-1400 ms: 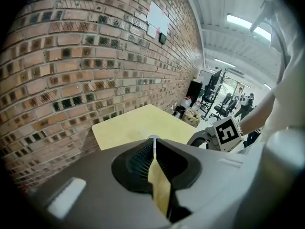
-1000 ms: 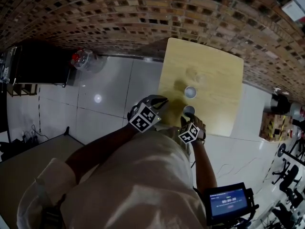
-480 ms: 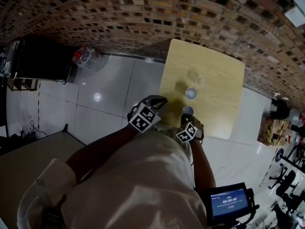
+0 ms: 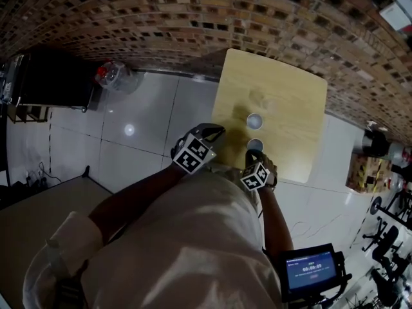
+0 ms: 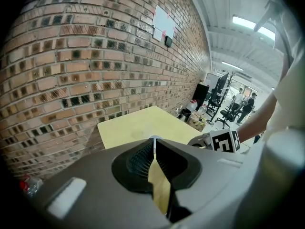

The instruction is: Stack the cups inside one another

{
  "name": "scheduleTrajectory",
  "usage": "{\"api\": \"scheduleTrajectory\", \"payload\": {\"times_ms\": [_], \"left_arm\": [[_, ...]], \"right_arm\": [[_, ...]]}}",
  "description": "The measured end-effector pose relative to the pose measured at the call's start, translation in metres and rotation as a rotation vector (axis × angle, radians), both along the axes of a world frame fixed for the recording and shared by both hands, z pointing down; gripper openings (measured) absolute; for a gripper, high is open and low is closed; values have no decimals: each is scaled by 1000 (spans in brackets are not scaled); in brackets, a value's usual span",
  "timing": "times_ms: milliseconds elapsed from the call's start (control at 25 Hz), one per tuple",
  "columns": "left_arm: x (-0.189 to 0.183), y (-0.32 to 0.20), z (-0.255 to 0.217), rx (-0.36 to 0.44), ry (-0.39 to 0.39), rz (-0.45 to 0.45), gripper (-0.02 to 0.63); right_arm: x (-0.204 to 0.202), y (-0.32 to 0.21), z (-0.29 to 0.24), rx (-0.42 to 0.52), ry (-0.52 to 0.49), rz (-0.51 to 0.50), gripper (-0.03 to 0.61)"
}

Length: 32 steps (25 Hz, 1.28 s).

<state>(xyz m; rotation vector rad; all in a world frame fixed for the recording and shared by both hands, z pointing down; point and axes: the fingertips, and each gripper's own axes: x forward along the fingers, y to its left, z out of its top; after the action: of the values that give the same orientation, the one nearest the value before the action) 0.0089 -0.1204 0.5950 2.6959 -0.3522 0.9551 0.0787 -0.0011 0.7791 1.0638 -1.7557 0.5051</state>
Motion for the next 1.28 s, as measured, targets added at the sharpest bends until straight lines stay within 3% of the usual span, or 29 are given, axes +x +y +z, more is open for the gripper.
{"api": "scheduleTrajectory", "payload": {"times_ms": [360,720,1280], "left_arm": [[11,2,0,0,6,14,32],[17,-8,-4,5,22,6,31],[23,-16,-3,5,35,-8,31]], "right_arm": [[24,-21,-50,98,-3,50,14],[28,-58,-94,180,8,25,14],[38,-80,-107,208,24,14,14]]}}
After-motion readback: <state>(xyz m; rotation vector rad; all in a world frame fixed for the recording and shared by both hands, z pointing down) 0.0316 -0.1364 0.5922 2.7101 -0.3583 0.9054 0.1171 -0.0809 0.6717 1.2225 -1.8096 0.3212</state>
